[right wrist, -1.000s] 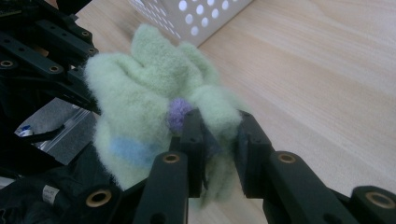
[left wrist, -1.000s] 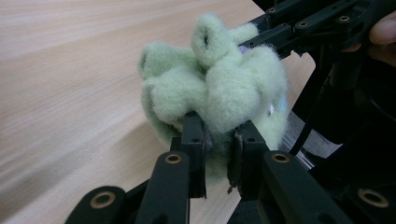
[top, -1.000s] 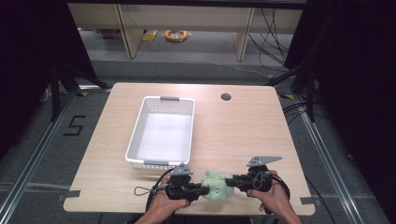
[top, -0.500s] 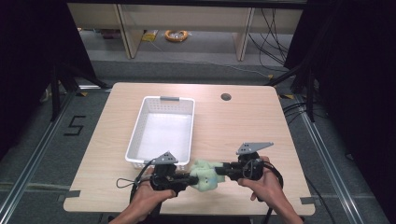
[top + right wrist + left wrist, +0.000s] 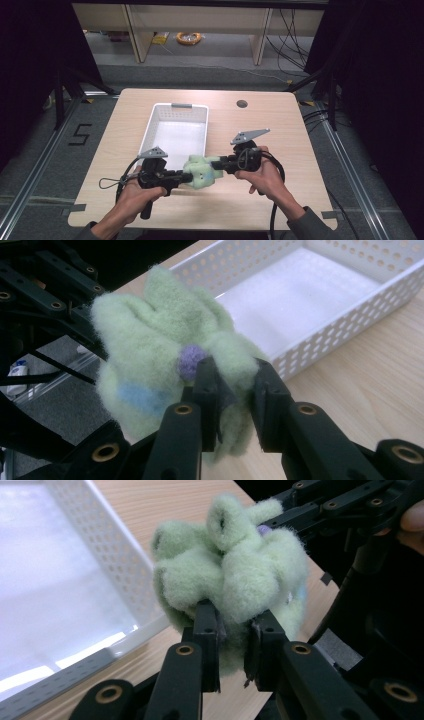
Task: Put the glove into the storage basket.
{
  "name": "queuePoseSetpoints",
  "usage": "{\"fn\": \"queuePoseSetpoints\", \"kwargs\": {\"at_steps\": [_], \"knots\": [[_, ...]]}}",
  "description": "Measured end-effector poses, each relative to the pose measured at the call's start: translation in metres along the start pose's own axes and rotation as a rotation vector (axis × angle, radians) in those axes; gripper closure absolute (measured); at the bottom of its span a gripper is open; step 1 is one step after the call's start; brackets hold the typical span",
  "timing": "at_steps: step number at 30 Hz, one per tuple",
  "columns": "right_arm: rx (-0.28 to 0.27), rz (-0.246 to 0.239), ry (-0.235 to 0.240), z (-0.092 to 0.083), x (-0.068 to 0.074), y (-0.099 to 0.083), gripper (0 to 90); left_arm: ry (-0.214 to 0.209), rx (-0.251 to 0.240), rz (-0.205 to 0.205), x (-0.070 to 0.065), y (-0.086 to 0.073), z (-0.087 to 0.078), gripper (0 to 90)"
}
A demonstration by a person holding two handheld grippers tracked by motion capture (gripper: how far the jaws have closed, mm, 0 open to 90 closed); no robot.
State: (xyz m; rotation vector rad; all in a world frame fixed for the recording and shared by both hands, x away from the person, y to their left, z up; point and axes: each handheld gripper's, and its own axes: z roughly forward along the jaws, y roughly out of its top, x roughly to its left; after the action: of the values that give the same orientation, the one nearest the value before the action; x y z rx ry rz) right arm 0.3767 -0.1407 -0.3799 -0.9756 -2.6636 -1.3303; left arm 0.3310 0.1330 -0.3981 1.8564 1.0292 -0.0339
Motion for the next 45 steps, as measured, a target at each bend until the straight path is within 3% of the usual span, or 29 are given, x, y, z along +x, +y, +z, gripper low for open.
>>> {"fn": "queuePoseSetpoints", "kwargs": {"at_steps": [14, 15, 16, 21, 33, 42, 43, 45], "knots": [[0.045, -0.012, 0.020, 0.040, -0.002, 0.040, 76.1, 0.075, 0.022, -0.043, 0.038, 0.012, -0.020, 77.2], [0.056, 0.021, 0.021, 0.043, 0.000, 0.043, 76.1, 0.078, 0.024, -0.046, 0.040, 0.013, -0.021, 77.2], [0.046, -0.012, 0.011, 0.046, -0.004, 0.044, 76.1, 0.091, 0.029, -0.047, 0.044, 0.013, -0.022, 77.2], [0.061, 0.004, 0.008, 0.071, -0.010, 0.054, 76.1, 0.130, 0.046, -0.081, 0.067, 0.016, -0.020, 77.2], [0.111, 0.076, -0.027, 0.103, -0.021, 0.050, 76.0, 0.144, 0.113, -0.129, 0.095, 0.016, -0.003, 77.0], [0.154, 0.101, -0.056, 0.116, -0.025, 0.043, 75.7, 0.165, 0.163, -0.149, 0.107, 0.013, 0.010, 76.7], [0.180, 0.114, -0.069, 0.120, -0.026, 0.042, 75.7, 0.163, 0.173, -0.150, 0.109, 0.013, 0.011, 76.7], [0.191, 0.097, -0.075, 0.126, -0.028, 0.042, 75.6, 0.162, 0.166, -0.161, 0.112, 0.014, 0.014, 76.5]]}}
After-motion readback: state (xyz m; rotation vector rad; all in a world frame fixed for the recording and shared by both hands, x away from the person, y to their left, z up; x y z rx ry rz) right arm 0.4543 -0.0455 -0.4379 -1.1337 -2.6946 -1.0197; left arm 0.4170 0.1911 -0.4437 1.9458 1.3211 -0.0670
